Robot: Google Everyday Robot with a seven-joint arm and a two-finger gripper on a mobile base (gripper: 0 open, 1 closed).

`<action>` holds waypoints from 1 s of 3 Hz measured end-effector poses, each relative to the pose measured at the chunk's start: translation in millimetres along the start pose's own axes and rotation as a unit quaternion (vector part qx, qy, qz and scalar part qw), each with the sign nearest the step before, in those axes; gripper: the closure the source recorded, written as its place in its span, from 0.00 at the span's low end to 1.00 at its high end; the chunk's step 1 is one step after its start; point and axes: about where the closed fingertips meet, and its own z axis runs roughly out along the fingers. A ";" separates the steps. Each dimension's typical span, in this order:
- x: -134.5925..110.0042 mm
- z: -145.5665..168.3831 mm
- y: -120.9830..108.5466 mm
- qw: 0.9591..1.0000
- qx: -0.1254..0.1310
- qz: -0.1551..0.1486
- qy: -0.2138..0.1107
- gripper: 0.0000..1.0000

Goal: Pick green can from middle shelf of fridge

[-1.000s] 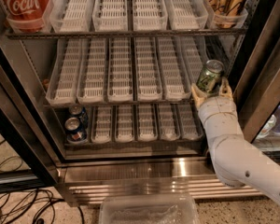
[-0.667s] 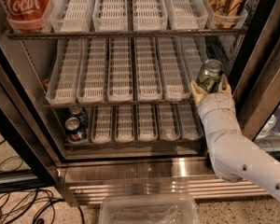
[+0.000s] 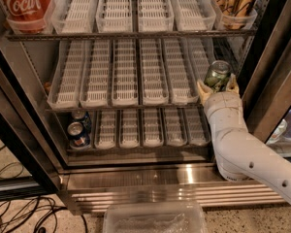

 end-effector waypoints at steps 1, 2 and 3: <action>2.1 4.6 0.7 1.000 0.001 0.007 0.004 0.45; 1.3 7.1 5.8 1.000 -0.007 0.017 0.006 0.64; -0.5 7.4 14.3 0.999 -0.023 0.026 0.007 0.87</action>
Offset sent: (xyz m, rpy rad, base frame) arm 0.0106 0.0091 -0.0043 0.0577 0.0187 0.0272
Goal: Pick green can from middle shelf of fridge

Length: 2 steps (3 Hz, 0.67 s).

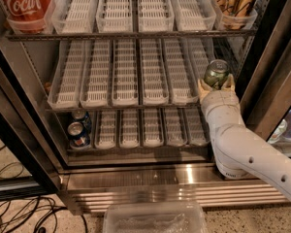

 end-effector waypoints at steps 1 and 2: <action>0.0 0.0 0.0 1.000 0.000 0.000 0.000 1.00; 0.0 0.0 0.0 1.000 0.000 0.000 0.000 1.00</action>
Offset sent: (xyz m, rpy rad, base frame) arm 0.0000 0.0000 0.0000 0.0000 0.0000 0.0000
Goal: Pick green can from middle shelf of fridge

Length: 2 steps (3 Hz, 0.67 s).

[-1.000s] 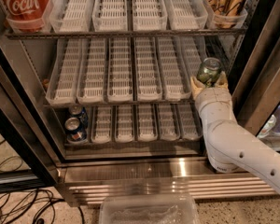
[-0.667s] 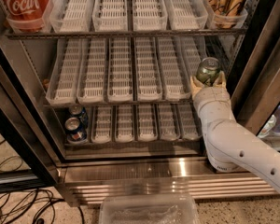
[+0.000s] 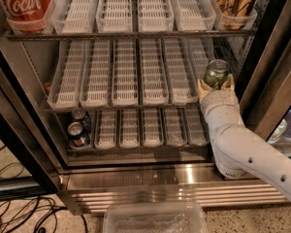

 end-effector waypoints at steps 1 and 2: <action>-4.2 -6.6 1.1 1.000 -0.009 0.013 0.005 1.00; -21.4 -18.4 0.1 0.999 -0.023 0.037 -0.001 1.00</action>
Offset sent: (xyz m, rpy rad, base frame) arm -0.0330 0.0096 0.0416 0.1348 -0.0105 0.0772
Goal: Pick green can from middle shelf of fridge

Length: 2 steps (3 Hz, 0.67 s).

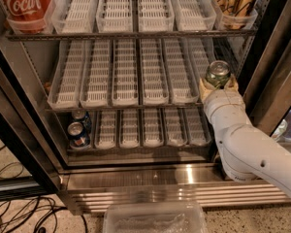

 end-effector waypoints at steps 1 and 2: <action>-21.3 -8.9 -2.4 1.000 -0.009 0.021 -0.015 1.00; -33.0 -15.4 -5.3 0.999 -0.012 0.033 -0.024 1.00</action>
Offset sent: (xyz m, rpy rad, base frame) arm -0.0226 -0.0016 0.0479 0.0945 -0.0659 0.0392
